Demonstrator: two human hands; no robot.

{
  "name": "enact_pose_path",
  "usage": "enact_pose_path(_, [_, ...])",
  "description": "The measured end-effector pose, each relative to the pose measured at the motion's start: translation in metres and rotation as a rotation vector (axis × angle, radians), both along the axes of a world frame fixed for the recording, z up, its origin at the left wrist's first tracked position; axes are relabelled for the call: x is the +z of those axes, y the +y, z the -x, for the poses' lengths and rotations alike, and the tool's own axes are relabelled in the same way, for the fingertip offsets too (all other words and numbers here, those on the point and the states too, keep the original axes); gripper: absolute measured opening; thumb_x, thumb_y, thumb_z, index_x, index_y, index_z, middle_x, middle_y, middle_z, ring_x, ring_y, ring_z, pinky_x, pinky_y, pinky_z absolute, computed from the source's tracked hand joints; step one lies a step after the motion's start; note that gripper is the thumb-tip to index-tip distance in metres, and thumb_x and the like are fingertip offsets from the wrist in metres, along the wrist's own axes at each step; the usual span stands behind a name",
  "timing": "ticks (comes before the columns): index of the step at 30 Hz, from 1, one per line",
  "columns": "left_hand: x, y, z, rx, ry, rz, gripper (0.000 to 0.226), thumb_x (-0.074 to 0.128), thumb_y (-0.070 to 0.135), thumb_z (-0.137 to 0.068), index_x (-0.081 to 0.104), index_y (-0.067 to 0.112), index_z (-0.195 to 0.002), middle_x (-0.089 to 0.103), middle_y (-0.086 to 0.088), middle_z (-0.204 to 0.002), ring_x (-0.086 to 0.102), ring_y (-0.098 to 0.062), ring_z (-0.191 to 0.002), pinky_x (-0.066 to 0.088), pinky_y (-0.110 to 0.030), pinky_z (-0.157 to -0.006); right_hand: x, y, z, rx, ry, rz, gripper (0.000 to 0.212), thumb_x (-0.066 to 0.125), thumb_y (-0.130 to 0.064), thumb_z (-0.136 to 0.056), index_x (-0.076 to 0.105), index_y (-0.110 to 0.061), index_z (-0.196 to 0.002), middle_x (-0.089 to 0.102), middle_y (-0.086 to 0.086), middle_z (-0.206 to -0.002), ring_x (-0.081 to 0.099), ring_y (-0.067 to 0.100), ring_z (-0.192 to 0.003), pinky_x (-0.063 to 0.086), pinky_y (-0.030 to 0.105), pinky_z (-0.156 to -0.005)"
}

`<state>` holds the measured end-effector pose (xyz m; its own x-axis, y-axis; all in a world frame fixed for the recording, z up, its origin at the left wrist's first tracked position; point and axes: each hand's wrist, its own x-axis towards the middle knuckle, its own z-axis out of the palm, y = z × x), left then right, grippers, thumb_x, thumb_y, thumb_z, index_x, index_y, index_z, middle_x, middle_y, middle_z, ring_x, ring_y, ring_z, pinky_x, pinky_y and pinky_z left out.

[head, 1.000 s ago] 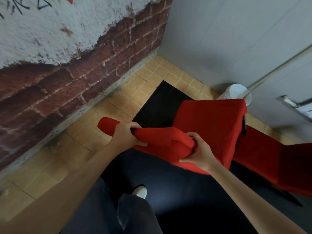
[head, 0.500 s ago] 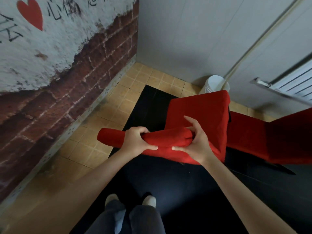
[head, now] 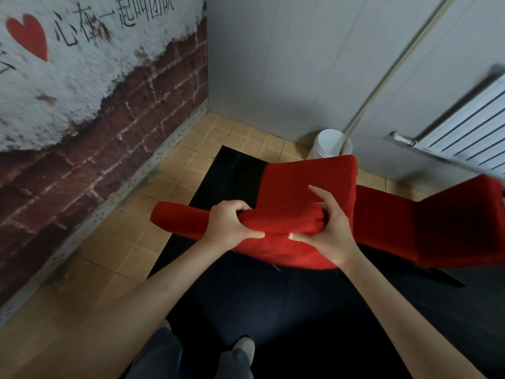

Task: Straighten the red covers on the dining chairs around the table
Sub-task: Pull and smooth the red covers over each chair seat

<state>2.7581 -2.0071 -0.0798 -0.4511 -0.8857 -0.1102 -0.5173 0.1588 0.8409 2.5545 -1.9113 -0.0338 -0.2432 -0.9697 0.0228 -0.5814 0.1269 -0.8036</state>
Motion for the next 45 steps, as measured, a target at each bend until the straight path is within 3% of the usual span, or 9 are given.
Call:
enact_pose_path(2, [0.005, 0.010, 0.018, 0.001, -0.004, 0.030, 0.042, 0.093, 0.037, -0.049, 0.064, 0.031, -0.079, 0.062, 0.021, -0.079, 0.058, 0.008, -0.077, 0.042, -0.009, -0.070, 0.008, 0.010, 0.010, 0.012, 0.042, 0.046, 0.103, 0.095, -0.025, -0.050, 0.039, -0.041, -0.136, 0.050, -0.029, -0.118, 0.049, -0.012, -0.113, 0.040, 0.012, -0.096])
enact_pose_path(6, [0.015, 0.029, 0.053, -0.033, 0.006, 0.085, 0.044, 0.092, 0.037, -0.051, 0.070, 0.026, -0.087, 0.062, 0.021, -0.082, 0.059, 0.004, -0.079, 0.047, -0.013, -0.076, 0.018, 0.025, 0.034, 0.022, 0.132, 0.089, 0.092, 0.092, -0.022, -0.056, 0.042, -0.046, -0.129, 0.057, -0.020, -0.108, 0.055, -0.002, -0.107, 0.043, 0.024, -0.097])
enact_pose_path(11, [0.019, 0.030, 0.063, -0.317, -0.089, 0.113, 0.067, 0.089, 0.039, -0.054, 0.068, 0.029, -0.117, 0.068, 0.017, -0.108, 0.060, 0.002, -0.097, 0.048, -0.020, -0.090, 0.020, 0.048, 0.078, -0.061, 0.103, 0.081, 0.087, 0.093, -0.020, -0.054, 0.045, -0.056, -0.117, 0.061, -0.018, -0.100, 0.056, -0.009, -0.100, 0.043, 0.011, -0.083])
enact_pose_path(16, [0.005, 0.025, 0.047, -0.163, -0.254, 0.233, 0.079, 0.081, 0.069, -0.049, 0.067, 0.032, -0.117, 0.070, 0.015, -0.104, 0.062, 0.001, -0.091, 0.050, -0.021, -0.082, 0.028, 0.067, 0.108, -0.088, 0.160, 0.062, 0.090, 0.093, -0.022, -0.053, 0.045, -0.052, -0.123, 0.061, -0.017, -0.103, 0.056, -0.008, -0.101, 0.041, 0.011, -0.085])
enact_pose_path(20, [0.007, 0.021, 0.064, -0.174, -0.348, 0.261, 0.091, 0.066, 0.087, -0.043, 0.062, 0.037, -0.119, 0.069, 0.016, -0.105, 0.065, -0.005, -0.096, 0.041, -0.019, -0.073, 0.037, 0.074, 0.116, -0.033, 0.437, 0.018, 0.101, 0.092, -0.030, -0.055, 0.041, -0.035, -0.143, 0.058, -0.006, -0.112, 0.056, 0.011, -0.101, 0.041, 0.022, -0.083])
enact_pose_path(25, [0.014, 0.008, 0.082, -0.219, -0.397, 0.345, 0.093, 0.061, 0.091, -0.042, 0.062, 0.035, -0.116, 0.069, 0.015, -0.104, 0.066, -0.007, -0.094, 0.047, -0.023, -0.073, 0.039, 0.077, 0.117, -0.061, 0.744, 0.076, 0.100, 0.090, -0.041, -0.056, 0.045, -0.024, -0.144, 0.065, 0.003, -0.109, 0.060, 0.027, -0.101, 0.050, 0.035, -0.076])
enact_pose_path(31, [0.031, -0.010, 0.106, -0.323, -0.440, 0.439, 0.078, 0.060, 0.091, -0.041, 0.067, 0.033, -0.093, 0.067, 0.018, -0.082, 0.063, -0.004, -0.077, 0.039, -0.019, -0.062, 0.031, 0.089, 0.127, -0.173, 0.652, 0.143, 0.095, 0.093, -0.035, -0.051, 0.055, -0.013, -0.136, 0.065, 0.001, -0.087, 0.061, 0.024, -0.082, 0.053, 0.035, -0.069])
enact_pose_path(38, [0.042, -0.010, 0.127, -0.430, -0.502, 0.508, 0.085, 0.065, 0.088, -0.043, 0.070, 0.026, -0.101, 0.071, 0.009, -0.091, 0.066, -0.013, -0.088, 0.050, -0.028, -0.078, 0.018, 0.112, 0.127, -0.279, 0.543, 0.182, 0.098, 0.092, -0.029, -0.046, 0.056, -0.006, -0.134, 0.065, 0.004, -0.083, 0.060, 0.025, -0.076, 0.055, 0.039, -0.072])
enact_pose_path(45, [0.044, 0.002, 0.118, -0.458, -0.516, 0.498, 0.084, 0.064, 0.087, -0.045, 0.071, 0.023, -0.097, 0.070, 0.009, -0.084, 0.066, -0.012, -0.080, 0.051, -0.027, -0.074, 0.013, 0.121, 0.124, -0.309, 0.470, 0.174, 0.094, 0.082, -0.041, -0.052, 0.054, -0.002, -0.133, 0.062, 0.006, -0.080, 0.057, 0.024, -0.077, 0.053, 0.038, -0.074])
